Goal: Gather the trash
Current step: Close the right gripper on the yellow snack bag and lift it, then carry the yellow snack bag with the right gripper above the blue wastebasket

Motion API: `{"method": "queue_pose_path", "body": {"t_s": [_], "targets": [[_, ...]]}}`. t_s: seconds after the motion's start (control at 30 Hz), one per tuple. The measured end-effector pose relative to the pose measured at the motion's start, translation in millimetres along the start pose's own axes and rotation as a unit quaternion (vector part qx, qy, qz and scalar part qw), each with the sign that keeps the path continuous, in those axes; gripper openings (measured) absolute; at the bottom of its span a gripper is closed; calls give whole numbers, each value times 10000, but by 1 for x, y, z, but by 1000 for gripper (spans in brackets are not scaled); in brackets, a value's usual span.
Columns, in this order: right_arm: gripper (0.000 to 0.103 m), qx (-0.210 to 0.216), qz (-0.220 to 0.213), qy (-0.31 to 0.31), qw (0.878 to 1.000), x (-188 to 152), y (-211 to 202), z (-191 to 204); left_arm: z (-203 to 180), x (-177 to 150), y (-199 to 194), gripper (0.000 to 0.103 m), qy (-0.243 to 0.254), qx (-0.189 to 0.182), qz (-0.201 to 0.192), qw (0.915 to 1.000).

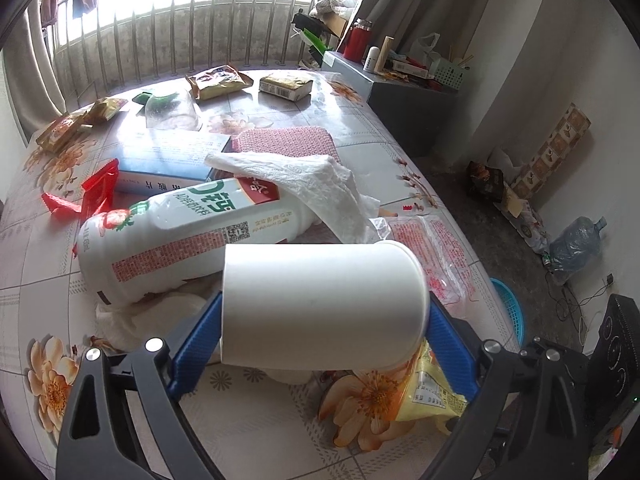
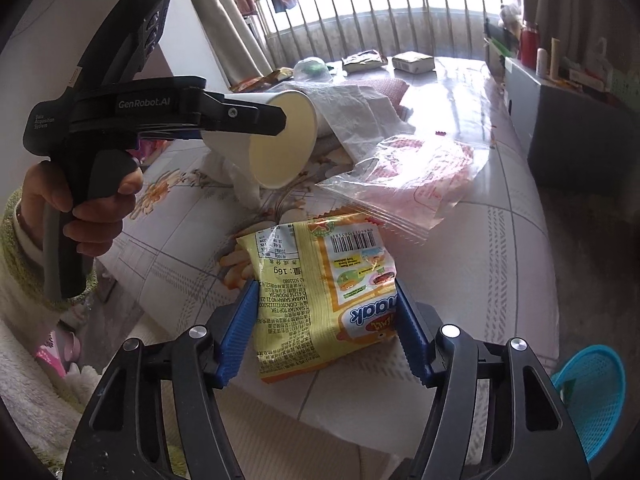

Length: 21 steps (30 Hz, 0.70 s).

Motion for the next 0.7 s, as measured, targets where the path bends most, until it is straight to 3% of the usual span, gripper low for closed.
{"method": "queue_pose_path", "body": {"t_s": [0.43, 0.6, 0.7], "targets": [[54, 1079, -68, 689, 9917, -18, -15, 19, 8, -16, -38, 92, -202, 27, -238, 9995], [54, 1772, -70, 822, 9807, -17, -12, 40, 11, -21, -48, 92, -273, 33, -316, 9991], [54, 2442, -119, 1087, 9635, -13, -11, 49, 15, -23, -53, 92, -316, 48, -346, 9989]]}}
Point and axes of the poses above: each gripper's, at about its wrist camera, not at the fingertips, and y roughly the way its jaws point, z to its left, x to its top, the point moved 7 cm from there along y, roughly the way its jaws point, and after that the axes turned 6 degrees about z, right-handed, at the moved point
